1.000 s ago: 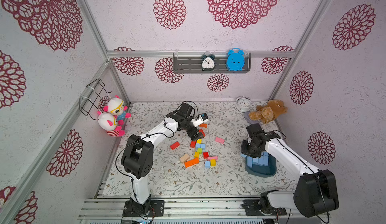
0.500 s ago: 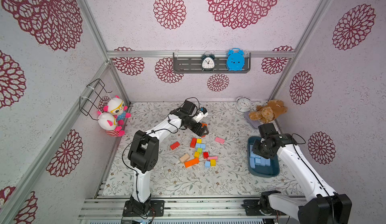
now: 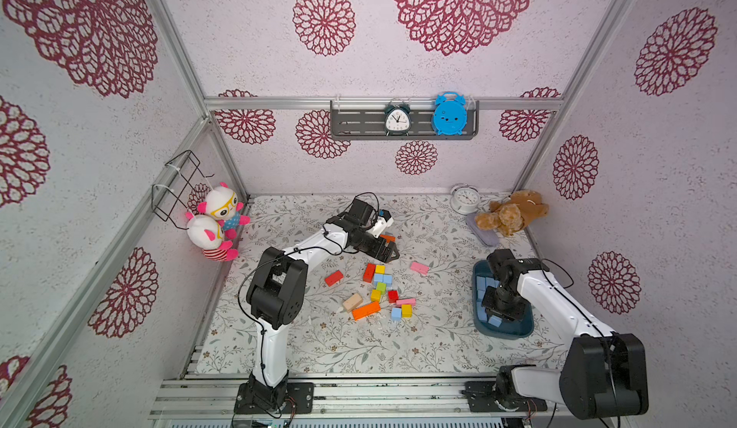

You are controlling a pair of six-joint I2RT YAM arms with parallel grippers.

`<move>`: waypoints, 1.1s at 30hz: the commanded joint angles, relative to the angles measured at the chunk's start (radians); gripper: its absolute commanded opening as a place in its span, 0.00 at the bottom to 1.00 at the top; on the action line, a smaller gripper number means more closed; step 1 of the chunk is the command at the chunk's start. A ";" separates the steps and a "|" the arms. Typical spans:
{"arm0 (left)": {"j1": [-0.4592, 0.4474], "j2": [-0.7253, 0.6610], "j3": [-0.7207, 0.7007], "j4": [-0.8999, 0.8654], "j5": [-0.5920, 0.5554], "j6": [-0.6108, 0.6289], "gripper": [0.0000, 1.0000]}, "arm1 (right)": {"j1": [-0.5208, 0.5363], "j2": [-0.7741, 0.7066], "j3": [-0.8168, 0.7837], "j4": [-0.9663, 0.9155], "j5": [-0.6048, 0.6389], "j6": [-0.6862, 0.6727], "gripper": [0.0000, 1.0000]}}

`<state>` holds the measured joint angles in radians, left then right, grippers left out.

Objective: Pick out the blue building blocks
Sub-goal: Place the building block in the storage box.

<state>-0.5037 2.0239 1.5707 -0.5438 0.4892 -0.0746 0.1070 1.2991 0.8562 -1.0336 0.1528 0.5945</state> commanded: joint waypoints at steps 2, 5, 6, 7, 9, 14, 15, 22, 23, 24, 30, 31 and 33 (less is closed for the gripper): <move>-0.001 0.013 -0.001 0.039 0.016 -0.025 0.98 | -0.012 0.033 -0.013 0.023 0.018 -0.024 0.20; -0.002 0.015 0.002 0.038 0.011 -0.025 0.98 | -0.014 0.047 -0.018 0.056 0.031 -0.043 0.22; -0.001 0.015 0.002 0.039 0.011 -0.024 0.98 | -0.015 0.046 -0.022 0.067 0.037 -0.047 0.23; -0.001 0.015 0.001 0.038 0.012 -0.025 0.98 | -0.015 0.046 -0.024 0.074 0.041 -0.050 0.23; -0.001 0.017 0.000 0.043 0.015 -0.031 0.98 | -0.016 0.045 -0.025 0.093 0.050 -0.063 0.27; -0.001 0.021 -0.004 0.059 0.018 -0.053 0.98 | -0.016 0.013 -0.004 0.095 0.086 -0.078 0.50; -0.002 0.021 -0.003 0.060 0.016 -0.054 0.98 | -0.015 0.000 0.006 0.085 0.088 -0.077 0.52; 0.021 -0.018 -0.032 0.064 0.015 -0.059 0.97 | -0.013 -0.131 0.066 0.166 -0.044 -0.052 0.57; 0.030 -0.028 -0.047 0.075 0.017 -0.067 0.97 | -0.013 -0.149 0.063 0.205 -0.062 -0.042 0.58; 0.042 -0.039 -0.061 0.084 0.019 -0.072 0.97 | -0.015 -0.161 0.055 0.245 -0.068 -0.033 0.58; 0.082 -0.083 -0.117 0.101 -0.013 -0.041 0.97 | -0.017 -0.103 0.014 0.375 -0.121 -0.032 0.55; 0.085 -0.091 -0.127 0.109 -0.021 -0.033 0.97 | -0.017 -0.093 0.006 0.394 -0.139 -0.033 0.54; 0.091 -0.094 -0.142 0.121 -0.028 -0.025 0.97 | -0.016 -0.087 -0.019 0.441 -0.170 -0.034 0.54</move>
<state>-0.4191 1.9903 1.4395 -0.4702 0.4767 -0.1257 0.0940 1.2022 0.8635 -0.6704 0.0467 0.5514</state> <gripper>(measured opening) 0.976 0.541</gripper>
